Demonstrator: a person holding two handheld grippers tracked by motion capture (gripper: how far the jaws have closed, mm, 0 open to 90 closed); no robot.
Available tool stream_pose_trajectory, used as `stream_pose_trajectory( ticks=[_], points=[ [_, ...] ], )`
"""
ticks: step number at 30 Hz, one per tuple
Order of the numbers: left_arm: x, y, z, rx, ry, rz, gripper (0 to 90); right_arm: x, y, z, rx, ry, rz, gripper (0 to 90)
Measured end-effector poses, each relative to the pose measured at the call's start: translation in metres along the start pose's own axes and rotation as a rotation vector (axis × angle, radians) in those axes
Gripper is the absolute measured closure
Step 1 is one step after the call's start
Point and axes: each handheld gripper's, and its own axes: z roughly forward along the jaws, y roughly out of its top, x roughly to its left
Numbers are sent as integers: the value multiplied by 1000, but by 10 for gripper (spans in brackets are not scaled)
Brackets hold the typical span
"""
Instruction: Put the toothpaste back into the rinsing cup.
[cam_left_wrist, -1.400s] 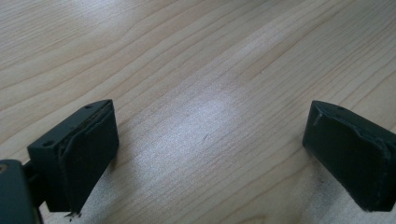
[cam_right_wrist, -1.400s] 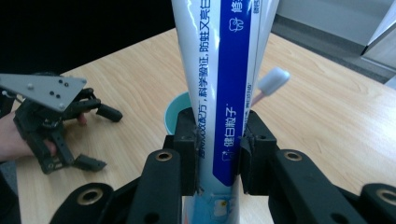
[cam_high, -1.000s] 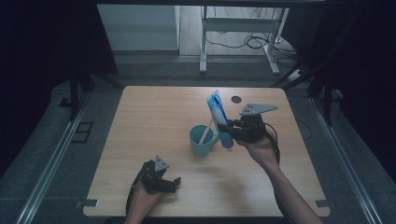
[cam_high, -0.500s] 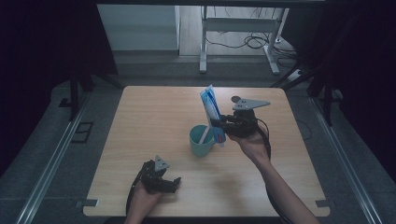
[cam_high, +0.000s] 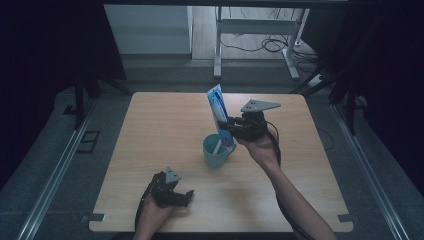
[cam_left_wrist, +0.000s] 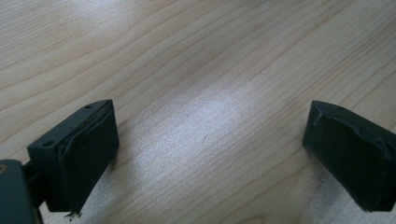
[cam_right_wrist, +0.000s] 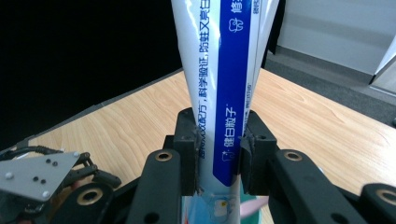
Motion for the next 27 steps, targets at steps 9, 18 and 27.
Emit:
stream_pose_trajectory(
  ticks=[9,18,27],
  points=[
    [0,0,0,0,2,0,36,2,-1,17,-13,1,-1,716],
    [0,0,0,-1,1,-2,36,0,-10,31,-17,0,4,715],
    [0,0,0,2,1,2,36,-2,-22,41,2,-9,6,715]
  ],
)
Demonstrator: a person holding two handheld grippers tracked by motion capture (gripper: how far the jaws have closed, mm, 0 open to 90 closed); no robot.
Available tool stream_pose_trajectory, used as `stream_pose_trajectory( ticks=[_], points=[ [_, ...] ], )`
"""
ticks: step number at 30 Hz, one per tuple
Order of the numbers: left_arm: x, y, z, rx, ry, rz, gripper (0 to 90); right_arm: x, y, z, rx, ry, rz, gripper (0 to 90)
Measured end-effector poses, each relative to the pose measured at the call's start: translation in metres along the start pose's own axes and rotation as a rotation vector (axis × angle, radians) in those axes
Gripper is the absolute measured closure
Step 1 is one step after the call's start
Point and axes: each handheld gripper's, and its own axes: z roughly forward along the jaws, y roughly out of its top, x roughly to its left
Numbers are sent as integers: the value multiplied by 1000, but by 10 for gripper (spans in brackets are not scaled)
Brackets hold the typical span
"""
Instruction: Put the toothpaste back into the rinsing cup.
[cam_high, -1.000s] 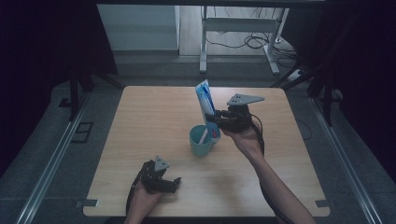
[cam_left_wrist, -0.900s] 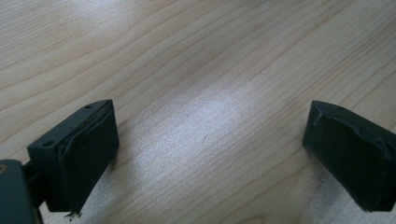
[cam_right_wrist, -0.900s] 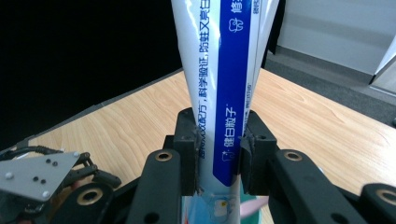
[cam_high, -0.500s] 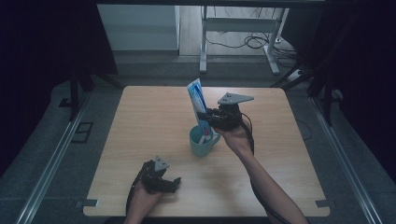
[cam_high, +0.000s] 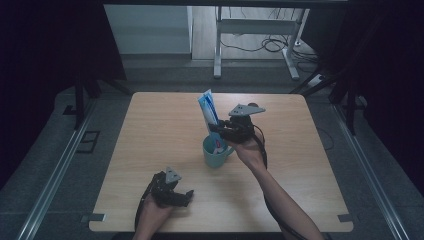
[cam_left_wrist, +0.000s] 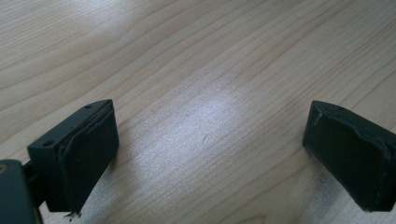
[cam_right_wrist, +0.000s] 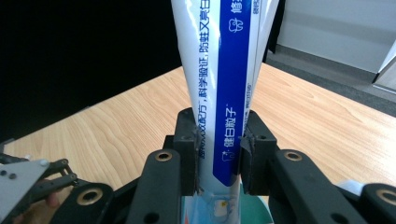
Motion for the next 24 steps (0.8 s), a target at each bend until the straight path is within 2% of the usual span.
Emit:
stream_pose_trajectory(
  ticks=[24],
  points=[
    [0,0,0,-1,0,-4,36,-2,-36,25,67,-13,10,710]
  ],
)
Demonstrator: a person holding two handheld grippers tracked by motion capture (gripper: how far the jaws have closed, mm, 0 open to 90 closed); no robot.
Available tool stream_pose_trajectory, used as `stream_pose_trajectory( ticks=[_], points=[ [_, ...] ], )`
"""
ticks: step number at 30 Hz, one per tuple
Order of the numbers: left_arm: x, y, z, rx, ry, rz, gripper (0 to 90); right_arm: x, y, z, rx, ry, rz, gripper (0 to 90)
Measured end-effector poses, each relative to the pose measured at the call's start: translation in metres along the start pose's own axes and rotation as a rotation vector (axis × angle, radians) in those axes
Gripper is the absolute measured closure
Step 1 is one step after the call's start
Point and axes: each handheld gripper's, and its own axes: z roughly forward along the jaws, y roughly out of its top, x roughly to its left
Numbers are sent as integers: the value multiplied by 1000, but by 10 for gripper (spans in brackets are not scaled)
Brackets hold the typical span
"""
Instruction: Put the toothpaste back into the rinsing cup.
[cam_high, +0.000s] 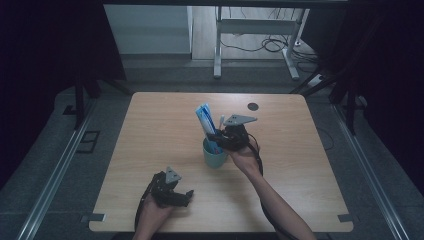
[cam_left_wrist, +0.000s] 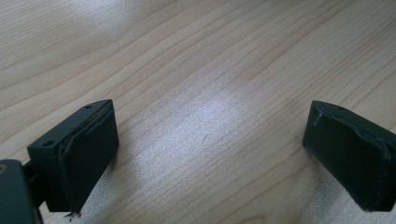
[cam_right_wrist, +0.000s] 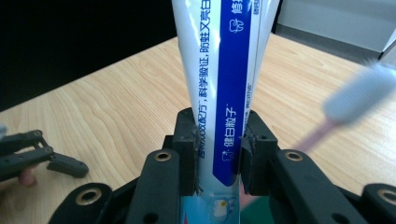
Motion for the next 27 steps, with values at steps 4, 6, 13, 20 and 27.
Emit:
stream_pose_trajectory(
  ticks=[4,6,13,20,27],
  points=[
    [0,0,0,0,0,0,36,-1,-5,3,1,-1,10,709],
    [0,0,0,0,0,1,36,-1,-6,4,0,1,18,707],
    [0,0,0,0,0,0,36,-1,-8,6,9,2,25,699],
    [0,0,0,1,0,1,36,-1,-18,11,53,-4,28,687],
    [0,0,0,1,0,1,36,-5,-20,9,44,-1,57,681]
  ],
)
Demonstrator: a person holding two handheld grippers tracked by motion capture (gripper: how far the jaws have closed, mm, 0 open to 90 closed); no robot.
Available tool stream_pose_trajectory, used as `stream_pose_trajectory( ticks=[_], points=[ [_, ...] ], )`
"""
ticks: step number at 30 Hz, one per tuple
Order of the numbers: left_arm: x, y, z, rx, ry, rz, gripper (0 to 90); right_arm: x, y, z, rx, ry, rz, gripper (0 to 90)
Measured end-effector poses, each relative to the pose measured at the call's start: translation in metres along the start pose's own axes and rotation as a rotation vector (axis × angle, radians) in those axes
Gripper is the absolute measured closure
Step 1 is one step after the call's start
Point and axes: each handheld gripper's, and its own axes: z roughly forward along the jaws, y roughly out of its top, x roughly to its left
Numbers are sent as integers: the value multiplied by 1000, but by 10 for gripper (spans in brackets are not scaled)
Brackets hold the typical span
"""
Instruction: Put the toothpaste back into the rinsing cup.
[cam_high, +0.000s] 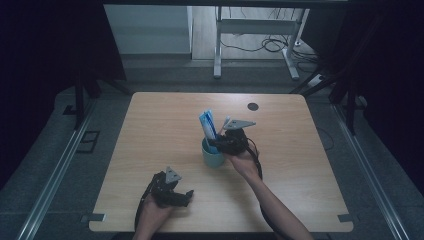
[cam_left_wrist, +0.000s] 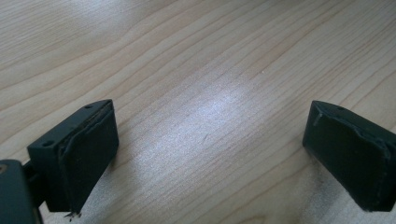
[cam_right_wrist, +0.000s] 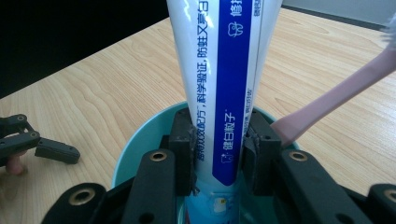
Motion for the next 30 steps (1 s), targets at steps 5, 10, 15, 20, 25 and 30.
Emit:
stream_pose_trajectory(
  ticks=[5,10,15,20,25,30],
  points=[
    [0,0,0,0,0,0,36,-1,-1,1,-9,4,3,672],
    [0,0,0,0,0,0,36,-1,0,1,-3,5,3,656],
    [0,0,0,0,0,0,36,-1,0,1,1,5,4,627],
    [0,0,0,0,0,0,36,-1,1,-2,3,3,-3,607],
    [0,0,0,0,0,0,36,-1,1,-4,-1,5,-5,586],
    [0,0,0,-1,-1,-1,36,0,2,-7,2,2,-12,563]
  ],
)
